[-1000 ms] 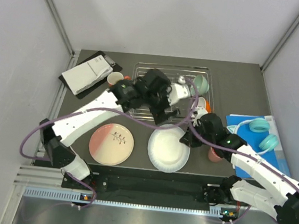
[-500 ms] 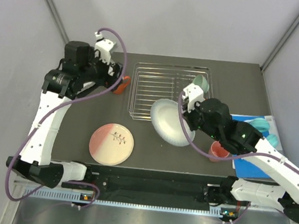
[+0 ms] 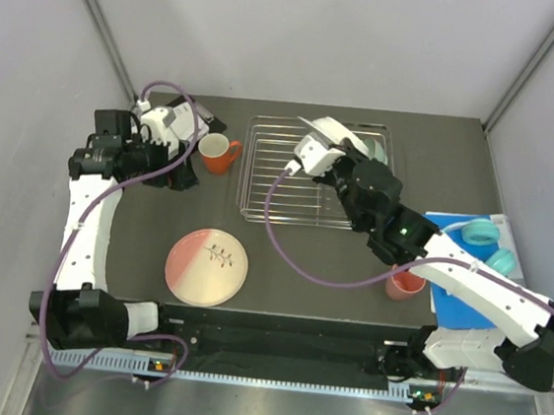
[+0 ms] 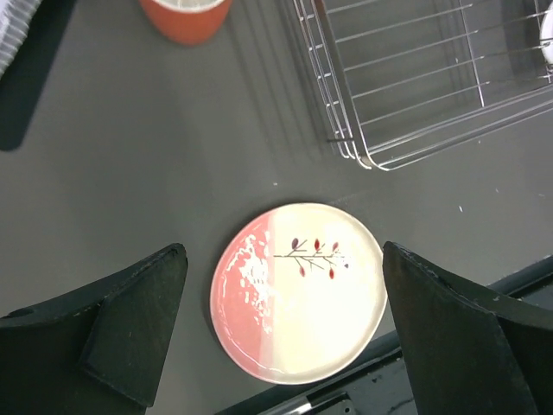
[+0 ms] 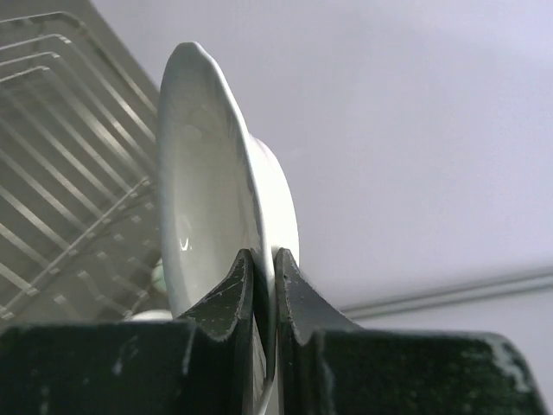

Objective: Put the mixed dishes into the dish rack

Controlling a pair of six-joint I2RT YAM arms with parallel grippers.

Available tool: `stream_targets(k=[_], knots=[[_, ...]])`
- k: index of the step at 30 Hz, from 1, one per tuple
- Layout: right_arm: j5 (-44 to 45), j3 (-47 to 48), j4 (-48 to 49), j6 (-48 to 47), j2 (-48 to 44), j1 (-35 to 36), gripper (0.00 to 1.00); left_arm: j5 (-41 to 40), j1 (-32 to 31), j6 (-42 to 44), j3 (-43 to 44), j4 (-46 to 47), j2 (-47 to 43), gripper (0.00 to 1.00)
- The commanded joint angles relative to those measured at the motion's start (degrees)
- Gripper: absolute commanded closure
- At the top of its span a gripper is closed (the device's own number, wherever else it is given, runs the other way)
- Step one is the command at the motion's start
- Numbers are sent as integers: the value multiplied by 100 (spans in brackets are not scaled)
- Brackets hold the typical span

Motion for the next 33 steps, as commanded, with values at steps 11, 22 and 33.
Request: stream_targets(k=[11,22,33], knots=[[-1728,450,1416,-2652,865,-869,100,1068,844,-276,-560,544,91,1],[-2318,661,1055,-3232,1489,-1556,100,1201,932,-531,-903,904,267,1],[-2555,1022,1248,-3355,2254,-1732,100,1253,941,-706,-1114,1220,320,1]])
